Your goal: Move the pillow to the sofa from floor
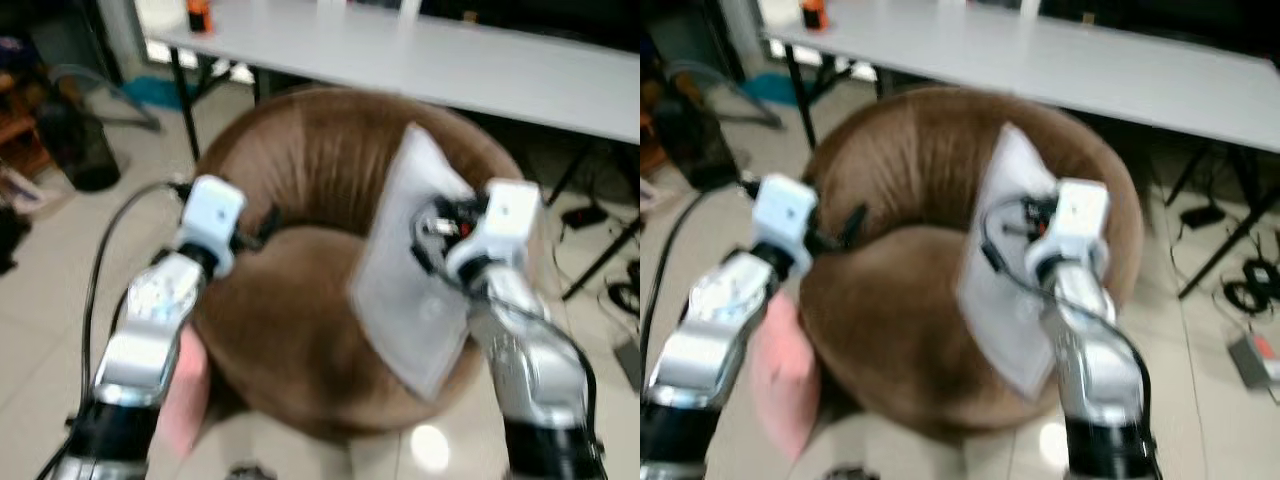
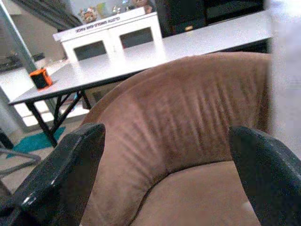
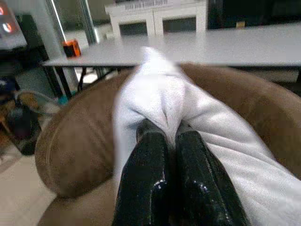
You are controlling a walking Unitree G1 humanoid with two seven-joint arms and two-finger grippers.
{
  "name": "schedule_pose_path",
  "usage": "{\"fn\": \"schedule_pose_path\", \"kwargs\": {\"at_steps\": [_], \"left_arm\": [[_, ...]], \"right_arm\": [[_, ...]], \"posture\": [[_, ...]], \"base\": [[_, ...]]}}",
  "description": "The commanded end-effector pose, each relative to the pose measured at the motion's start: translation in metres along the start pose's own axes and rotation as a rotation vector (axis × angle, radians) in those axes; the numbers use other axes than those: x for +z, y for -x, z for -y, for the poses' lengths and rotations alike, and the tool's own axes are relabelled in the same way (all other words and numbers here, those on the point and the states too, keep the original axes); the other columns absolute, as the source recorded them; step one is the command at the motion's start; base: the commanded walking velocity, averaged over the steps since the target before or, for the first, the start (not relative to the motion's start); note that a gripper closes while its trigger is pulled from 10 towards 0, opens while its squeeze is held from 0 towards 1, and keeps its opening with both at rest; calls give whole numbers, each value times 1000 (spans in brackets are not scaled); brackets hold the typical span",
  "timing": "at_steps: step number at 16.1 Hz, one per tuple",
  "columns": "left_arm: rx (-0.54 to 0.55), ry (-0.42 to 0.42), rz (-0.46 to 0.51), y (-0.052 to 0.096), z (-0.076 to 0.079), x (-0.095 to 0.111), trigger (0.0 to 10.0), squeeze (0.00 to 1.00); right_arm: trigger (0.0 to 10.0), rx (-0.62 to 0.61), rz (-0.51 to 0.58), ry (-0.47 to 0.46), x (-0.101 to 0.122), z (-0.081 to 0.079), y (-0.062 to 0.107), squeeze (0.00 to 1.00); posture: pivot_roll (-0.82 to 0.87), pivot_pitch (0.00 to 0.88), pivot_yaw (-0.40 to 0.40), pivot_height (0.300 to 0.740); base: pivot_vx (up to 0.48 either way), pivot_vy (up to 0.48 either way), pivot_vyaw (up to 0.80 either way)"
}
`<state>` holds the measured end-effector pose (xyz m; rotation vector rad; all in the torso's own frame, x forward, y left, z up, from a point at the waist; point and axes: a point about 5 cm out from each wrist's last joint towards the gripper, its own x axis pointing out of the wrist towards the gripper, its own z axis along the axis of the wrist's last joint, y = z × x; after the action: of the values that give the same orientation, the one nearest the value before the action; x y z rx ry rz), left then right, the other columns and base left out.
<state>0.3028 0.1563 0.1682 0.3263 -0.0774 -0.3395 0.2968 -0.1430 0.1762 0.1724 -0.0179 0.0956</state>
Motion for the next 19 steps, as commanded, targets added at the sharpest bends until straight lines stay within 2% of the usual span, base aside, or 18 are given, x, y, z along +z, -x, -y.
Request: {"fn": "schedule_pose_path", "kwargs": {"at_steps": [1,3,6,8,10,11,13,14,15,16,19], "left_arm": [[-34,4,16,-1,11,4,10000,0],[-52,5,11,2,13,4,10000,0],[-90,-7,-23,8,17,-1,10000,0],[-213,-25,-46,21,27,-5,10000,0],[-324,-60,-116,37,31,-12,10000,0],[-342,-69,-143,44,29,-14,10000,0],[-362,-98,-184,59,23,-15,10000,0],[-358,-106,-198,61,19,-15,10000,0],[-356,-116,-202,60,15,-13,10000,0],[-355,-122,-201,59,13,-11,10000,0],[-257,-119,-161,56,1,-2,10000,0]], "right_arm": [[10000,1,36,-16,9,7,-1,0],[10000,52,36,-27,12,1,-5,0],[10000,98,-8,21,5,-5,-23,0],[10000,124,-59,32,-9,-10,-37,0],[10000,113,-140,31,-32,-14,-52,0],[10000,101,-181,24,-46,-13,-60,0],[10000,67,-210,7,-60,-13,-68,0],[10000,12,-201,21,-59,-9,-74,780],[10000,-44,-175,21,-54,-3,-81,1000],[10000,-65,-161,12,-50,-1,-84,1000],[10000,-97,15,15,-12,8,-100,1000]], "posture": [[94,47,-83,740],[100,55,-92,740],[109,76,-96,740],[131,96,-99,740],[156,125,-105,740],[181,162,-106,740],[206,195,-90,740],[213,206,-86,740],[225,226,-81,740],[225,226,-81,740],[234,231,-84,740]], "base": [[315,0,0],[317,0,0],[104,0,0],[0,0,0],[0,0,0],[0,0,0],[0,0,0],[0,0,0],[0,0,0],[0,0,0],[0,0,0]]}}
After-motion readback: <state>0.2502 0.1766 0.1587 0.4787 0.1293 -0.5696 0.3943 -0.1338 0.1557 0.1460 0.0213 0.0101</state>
